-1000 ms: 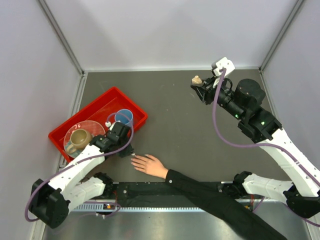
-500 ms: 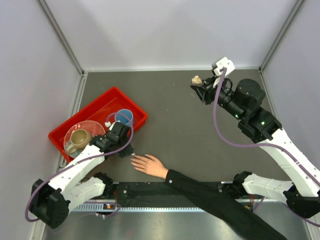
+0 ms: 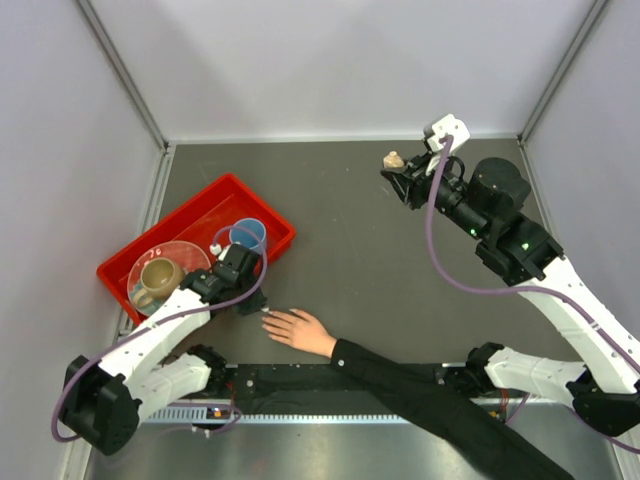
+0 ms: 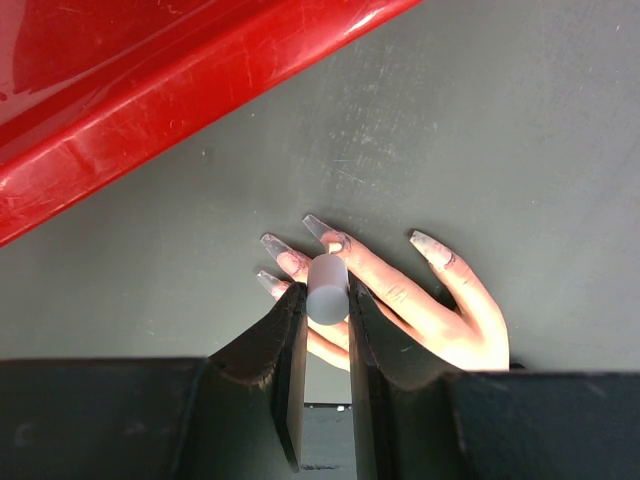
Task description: Paint the nails
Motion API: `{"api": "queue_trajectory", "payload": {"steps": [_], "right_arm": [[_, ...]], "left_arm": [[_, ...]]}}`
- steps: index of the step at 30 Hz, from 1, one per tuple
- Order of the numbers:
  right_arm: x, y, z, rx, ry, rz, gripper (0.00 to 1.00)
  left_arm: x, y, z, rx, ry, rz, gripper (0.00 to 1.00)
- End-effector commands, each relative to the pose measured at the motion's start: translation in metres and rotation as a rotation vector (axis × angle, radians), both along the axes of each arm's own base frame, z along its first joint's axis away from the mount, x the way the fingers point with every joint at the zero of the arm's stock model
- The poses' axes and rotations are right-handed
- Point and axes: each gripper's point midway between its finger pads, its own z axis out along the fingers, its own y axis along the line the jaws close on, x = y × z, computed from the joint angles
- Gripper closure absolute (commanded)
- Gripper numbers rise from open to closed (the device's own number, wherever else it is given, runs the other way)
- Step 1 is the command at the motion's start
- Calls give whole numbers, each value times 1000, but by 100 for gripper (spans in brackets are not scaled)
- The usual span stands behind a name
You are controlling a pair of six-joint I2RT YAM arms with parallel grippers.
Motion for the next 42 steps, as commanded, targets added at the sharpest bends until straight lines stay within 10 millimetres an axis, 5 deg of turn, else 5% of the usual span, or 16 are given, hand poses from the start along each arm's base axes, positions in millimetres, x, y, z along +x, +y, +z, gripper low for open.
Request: {"api": "queue_trajectory", "payload": {"steps": [1, 42], "right_arm": [[-1, -2, 36, 70, -69, -4, 100], [3, 1, 34, 64, -69, -2, 100]], "left_arm": [[2, 4, -3, 16, -4, 7, 100], [16, 8, -5, 27, -19, 14, 100]]}}
